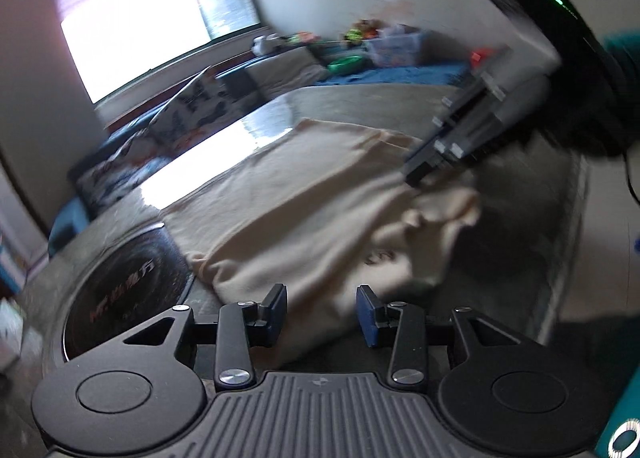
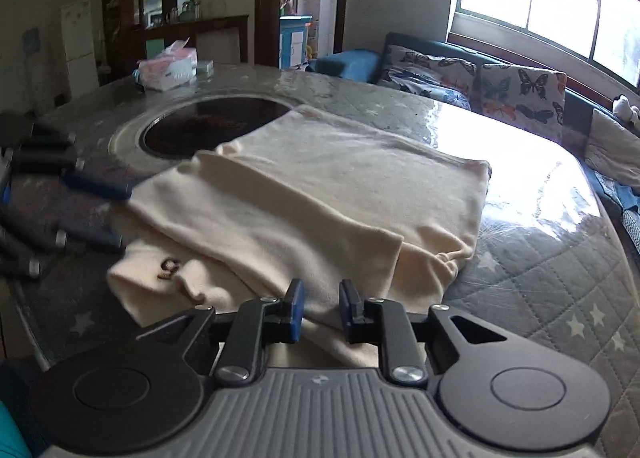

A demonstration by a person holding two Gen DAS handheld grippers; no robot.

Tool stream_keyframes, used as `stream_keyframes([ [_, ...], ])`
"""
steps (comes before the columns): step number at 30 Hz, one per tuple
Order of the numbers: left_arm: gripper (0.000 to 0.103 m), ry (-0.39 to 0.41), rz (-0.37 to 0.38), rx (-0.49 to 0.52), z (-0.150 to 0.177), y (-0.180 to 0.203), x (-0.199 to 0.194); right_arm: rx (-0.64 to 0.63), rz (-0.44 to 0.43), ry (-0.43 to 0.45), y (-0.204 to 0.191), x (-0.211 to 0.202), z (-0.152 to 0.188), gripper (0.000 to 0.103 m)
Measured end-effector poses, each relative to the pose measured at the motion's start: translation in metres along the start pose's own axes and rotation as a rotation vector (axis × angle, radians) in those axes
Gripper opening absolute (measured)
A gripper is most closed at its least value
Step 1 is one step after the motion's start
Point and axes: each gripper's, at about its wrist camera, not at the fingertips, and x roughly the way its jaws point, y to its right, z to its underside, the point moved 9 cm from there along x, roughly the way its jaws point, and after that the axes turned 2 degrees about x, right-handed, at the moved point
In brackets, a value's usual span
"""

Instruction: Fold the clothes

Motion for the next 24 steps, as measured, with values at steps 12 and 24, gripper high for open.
stream_keyframes([
  [12, 0.019, 0.084, -0.014, 0.069, -0.014, 0.02, 0.019, -0.091, 0.018, -0.003, -0.002, -0.034, 0.005, 0.041],
  [24, 0.009, 0.119, -0.01, -0.129, -0.041, -0.022, 0.028, -0.263, -0.015, 0.005, -0.025, -0.03, 0.016, 0.056],
])
